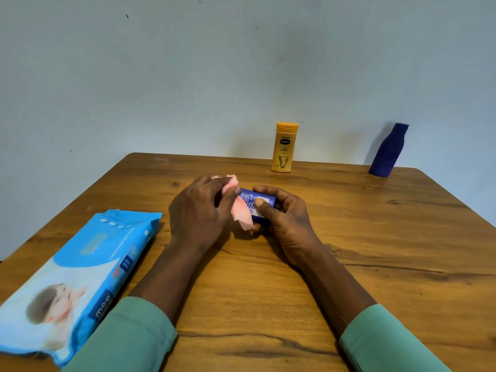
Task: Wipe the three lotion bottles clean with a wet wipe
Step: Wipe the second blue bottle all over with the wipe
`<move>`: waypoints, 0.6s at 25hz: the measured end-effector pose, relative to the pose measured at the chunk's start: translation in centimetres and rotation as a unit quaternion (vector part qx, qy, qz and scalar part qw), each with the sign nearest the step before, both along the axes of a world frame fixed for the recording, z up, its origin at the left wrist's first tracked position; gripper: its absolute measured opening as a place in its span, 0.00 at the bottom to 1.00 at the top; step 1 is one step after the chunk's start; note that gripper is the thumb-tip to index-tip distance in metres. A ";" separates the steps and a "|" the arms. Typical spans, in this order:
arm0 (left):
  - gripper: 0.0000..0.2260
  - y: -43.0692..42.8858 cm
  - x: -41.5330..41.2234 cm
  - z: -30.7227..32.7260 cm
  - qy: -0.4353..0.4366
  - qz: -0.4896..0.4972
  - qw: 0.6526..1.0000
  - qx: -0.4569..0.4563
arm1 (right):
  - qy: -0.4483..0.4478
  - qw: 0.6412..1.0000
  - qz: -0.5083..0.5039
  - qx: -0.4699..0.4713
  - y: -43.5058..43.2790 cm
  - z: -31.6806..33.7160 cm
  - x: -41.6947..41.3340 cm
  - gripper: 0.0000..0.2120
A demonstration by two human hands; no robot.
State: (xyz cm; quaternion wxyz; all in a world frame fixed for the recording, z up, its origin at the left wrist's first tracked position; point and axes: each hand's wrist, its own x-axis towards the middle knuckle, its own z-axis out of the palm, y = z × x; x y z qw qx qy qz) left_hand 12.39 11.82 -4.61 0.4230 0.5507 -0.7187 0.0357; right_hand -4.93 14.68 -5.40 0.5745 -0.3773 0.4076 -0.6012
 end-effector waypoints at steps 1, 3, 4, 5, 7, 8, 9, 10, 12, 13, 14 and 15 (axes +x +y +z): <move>0.19 -0.1 0.1 0.0 0.000 -0.002 1.000 0.013 | 0.002 1.000 -0.007 0.000 0.0 -0.1 0.1 0.13; 0.20 0.1 0.2 -0.4 0.010 -0.044 0.998 0.035 | -0.026 0.999 -0.038 0.016 0.0 -0.3 0.1 0.12; 0.21 0.3 0.2 -0.7 0.017 -0.067 0.997 0.040 | -0.047 0.997 -0.054 0.025 0.0 -0.4 0.0 0.12; 0.21 0.5 0.2 -0.9 0.019 -0.083 0.996 0.039 | -0.069 0.995 -0.064 0.033 0.1 -0.6 -0.1 0.11; 0.23 0.9 0.3 -1.3 0.016 -0.095 0.995 0.027 | -0.099 0.992 -0.060 0.050 0.3 -0.5 -0.3 0.12; 0.23 0.8 0.3 -1.3 0.017 -0.090 0.996 0.023 | -0.099 0.993 -0.045 0.056 0.4 -0.3 -0.4 0.13; 0.23 0.7 0.4 -1.1 0.016 -0.078 0.997 0.020 | -0.088 0.994 -0.023 0.060 0.4 0.0 -0.3 0.14; 0.22 0.5 0.5 -0.8 0.015 -0.063 0.998 0.018 | -0.070 0.996 0.000 0.062 0.5 0.4 -0.3 0.16; 0.20 0.1 0.5 -0.2 0.020 -0.034 0.999 0.016 | -0.033 0.997 0.035 0.062 0.5 1.2 -0.4 0.19; 0.20 0.1 0.5 0.0 0.027 -0.026 0.999 0.017 | -0.023 0.997 0.041 0.062 0.6 1.4 -0.5 0.19; 0.19 0.2 0.4 0.0 0.036 -0.023 0.999 0.018 | -0.025 0.997 0.039 0.063 0.6 1.4 -0.5 0.18; 0.19 0.3 0.4 -0.1 0.047 -0.027 0.998 0.019 | -0.040 0.997 0.030 0.064 0.7 1.3 -0.6 0.17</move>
